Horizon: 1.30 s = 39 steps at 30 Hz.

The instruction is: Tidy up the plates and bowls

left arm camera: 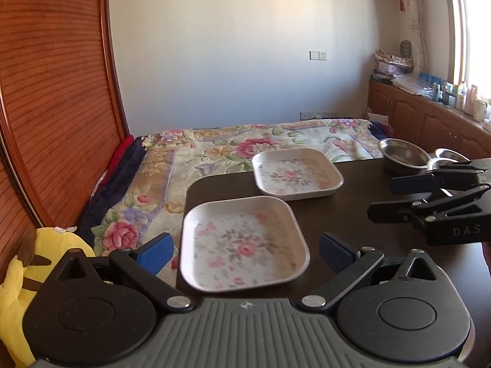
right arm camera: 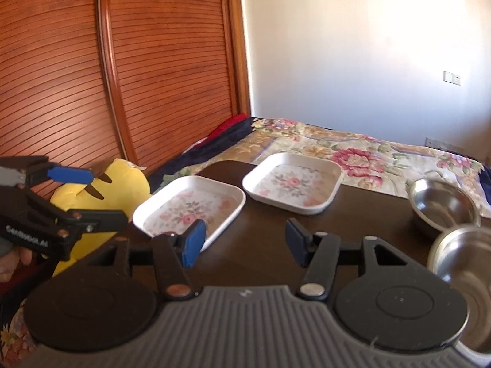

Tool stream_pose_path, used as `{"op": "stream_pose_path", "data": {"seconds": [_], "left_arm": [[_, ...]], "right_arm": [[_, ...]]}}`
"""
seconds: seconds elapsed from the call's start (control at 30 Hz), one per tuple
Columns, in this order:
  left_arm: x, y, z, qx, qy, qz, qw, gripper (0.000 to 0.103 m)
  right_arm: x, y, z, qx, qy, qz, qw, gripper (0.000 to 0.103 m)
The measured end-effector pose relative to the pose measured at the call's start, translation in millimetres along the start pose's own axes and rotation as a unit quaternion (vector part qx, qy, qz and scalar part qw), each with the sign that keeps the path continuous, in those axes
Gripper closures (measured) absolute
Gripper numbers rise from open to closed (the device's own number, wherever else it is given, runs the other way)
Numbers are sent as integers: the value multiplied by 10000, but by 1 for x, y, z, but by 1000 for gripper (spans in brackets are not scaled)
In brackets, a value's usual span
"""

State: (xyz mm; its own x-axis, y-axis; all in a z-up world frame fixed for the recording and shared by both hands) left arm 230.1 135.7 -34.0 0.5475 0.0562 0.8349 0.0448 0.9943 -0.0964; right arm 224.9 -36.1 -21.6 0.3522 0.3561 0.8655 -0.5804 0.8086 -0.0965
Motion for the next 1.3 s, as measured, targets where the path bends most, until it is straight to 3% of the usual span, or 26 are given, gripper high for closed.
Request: {"op": "stream_pose_path", "data": {"seconds": [0.23, 0.3, 0.47, 0.67, 0.83, 0.97, 1.3], "left_arm": [[3, 27, -33, -15, 188, 128, 9997, 17], [3, 34, -42, -11, 214, 149, 9997, 25], [2, 49, -66, 47, 337, 218, 9992, 27], [-2, 63, -89, 72, 469, 305, 9984, 41], [-5, 69, -100, -63, 544, 331, 9980, 47], [-8, 70, -105, -125, 606, 338, 9975, 57], [-12, 71, -110, -220, 648, 422, 9968, 71]], "right_arm": [[12, 9, -36, 231, 223, 47, 9995, 44], [13, 11, -47, 301, 321, 41, 9990, 45], [12, 12, -72, 440, 583, -38, 9973, 45], [8, 14, -94, 542, 849, -40, 9949, 47], [3, 13, -110, 655, 1060, -121, 9921, 54], [0, 12, -116, 678, 1124, -111, 9913, 60], [-3, 15, -124, 719, 1227, -88, 9898, 68]]}}
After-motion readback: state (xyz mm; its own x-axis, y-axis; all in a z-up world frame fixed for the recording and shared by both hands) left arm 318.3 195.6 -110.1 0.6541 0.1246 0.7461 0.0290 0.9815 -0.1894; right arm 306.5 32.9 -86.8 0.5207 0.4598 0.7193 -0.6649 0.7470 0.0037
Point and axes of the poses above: each gripper's, at about its wrist camera, not at the fingertips, and z roughly against the way its jaws point, y to its left, x to its top, the point moved 6 cm from there along -z, roughly the way its jaws point, and after that the axes turned 11 degrees about z, right-handed, at the moved point
